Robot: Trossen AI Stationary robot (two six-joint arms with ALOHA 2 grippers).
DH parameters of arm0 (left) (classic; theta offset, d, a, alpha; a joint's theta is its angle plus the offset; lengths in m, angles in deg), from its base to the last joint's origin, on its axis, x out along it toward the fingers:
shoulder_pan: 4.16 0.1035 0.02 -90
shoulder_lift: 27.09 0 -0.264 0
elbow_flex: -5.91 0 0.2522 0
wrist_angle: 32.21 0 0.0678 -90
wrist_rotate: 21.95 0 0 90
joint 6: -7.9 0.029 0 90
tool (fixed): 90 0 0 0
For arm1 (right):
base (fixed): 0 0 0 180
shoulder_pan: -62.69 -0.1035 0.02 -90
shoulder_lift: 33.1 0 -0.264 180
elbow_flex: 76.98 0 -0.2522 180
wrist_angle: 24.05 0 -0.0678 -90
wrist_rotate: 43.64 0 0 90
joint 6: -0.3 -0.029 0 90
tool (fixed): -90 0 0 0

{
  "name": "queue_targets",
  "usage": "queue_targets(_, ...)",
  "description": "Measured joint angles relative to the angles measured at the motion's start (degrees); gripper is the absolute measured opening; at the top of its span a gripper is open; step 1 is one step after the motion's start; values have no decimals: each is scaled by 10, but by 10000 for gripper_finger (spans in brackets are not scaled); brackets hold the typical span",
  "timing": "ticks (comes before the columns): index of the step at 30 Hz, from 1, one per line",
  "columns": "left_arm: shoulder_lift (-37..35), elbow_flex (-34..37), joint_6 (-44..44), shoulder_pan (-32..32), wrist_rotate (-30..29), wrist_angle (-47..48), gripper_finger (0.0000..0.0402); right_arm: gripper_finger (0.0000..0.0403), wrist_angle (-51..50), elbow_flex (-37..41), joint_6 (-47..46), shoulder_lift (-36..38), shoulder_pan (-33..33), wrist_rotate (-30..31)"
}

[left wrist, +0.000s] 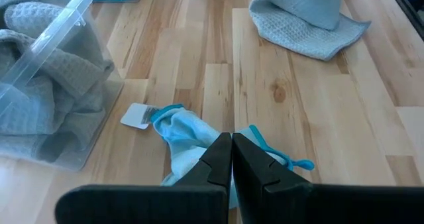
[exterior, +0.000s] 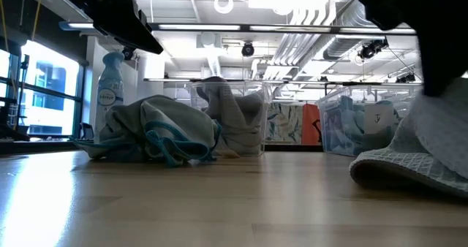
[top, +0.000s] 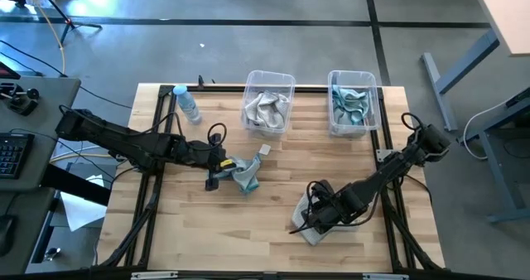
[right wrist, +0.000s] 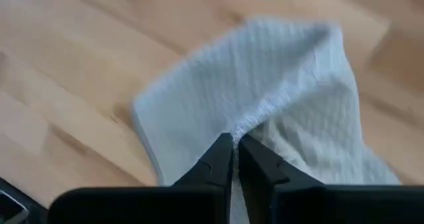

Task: Sort microfiber towel by color & place in baskets
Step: Put the white microfiber cloth into the left transparent bin

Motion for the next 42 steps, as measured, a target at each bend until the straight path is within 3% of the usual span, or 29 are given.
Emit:
queue_targets(7,0,-18,4,0,30,-1,0,7,5,-43,72,24,0,179)
queue_targets(13,0,-58,51,0,25,-1,0,3,-18,-144,235,45,0,318)
queue_targets(19,0,-111,61,0,15,-1,0,1,-38,-255,402,46,11,401)
queue_targets(27,0,-189,45,0,-82,-53,1,1,-39,-337,551,46,47,421)
queue_targets(35,0,-221,53,0,-127,-143,3,1,-37,-342,581,46,81,402)
queue_targets(42,9,-220,108,-1,-108,-172,66,1,-37,-342,598,46,91,375)
